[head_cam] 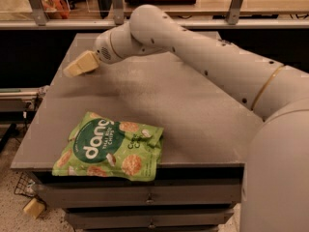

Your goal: Move orange near green rice chip bag

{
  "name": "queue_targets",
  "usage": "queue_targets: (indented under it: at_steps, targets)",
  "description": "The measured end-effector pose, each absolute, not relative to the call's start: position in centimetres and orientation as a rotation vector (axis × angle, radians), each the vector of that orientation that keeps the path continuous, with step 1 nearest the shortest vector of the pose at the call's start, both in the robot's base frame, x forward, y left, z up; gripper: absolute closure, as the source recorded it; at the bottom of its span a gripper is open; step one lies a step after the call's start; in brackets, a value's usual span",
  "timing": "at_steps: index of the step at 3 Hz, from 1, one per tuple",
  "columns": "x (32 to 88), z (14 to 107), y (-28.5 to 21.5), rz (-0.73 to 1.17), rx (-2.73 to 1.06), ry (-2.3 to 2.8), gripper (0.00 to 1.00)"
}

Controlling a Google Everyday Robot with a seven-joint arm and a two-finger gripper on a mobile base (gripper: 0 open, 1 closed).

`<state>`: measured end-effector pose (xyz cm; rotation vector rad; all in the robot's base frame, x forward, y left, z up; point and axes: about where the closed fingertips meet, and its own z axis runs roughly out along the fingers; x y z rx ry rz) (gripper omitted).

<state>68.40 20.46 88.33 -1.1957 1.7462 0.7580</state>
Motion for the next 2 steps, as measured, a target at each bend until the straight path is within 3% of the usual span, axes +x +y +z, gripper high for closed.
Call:
queue_targets:
  at_steps: [1, 2]
  targets:
    - [69.34, 86.79, 22.68, 0.781, -1.178, 1.721, 0.04]
    - [69.86, 86.2, 23.52, 0.779, -1.163, 1.715, 0.34]
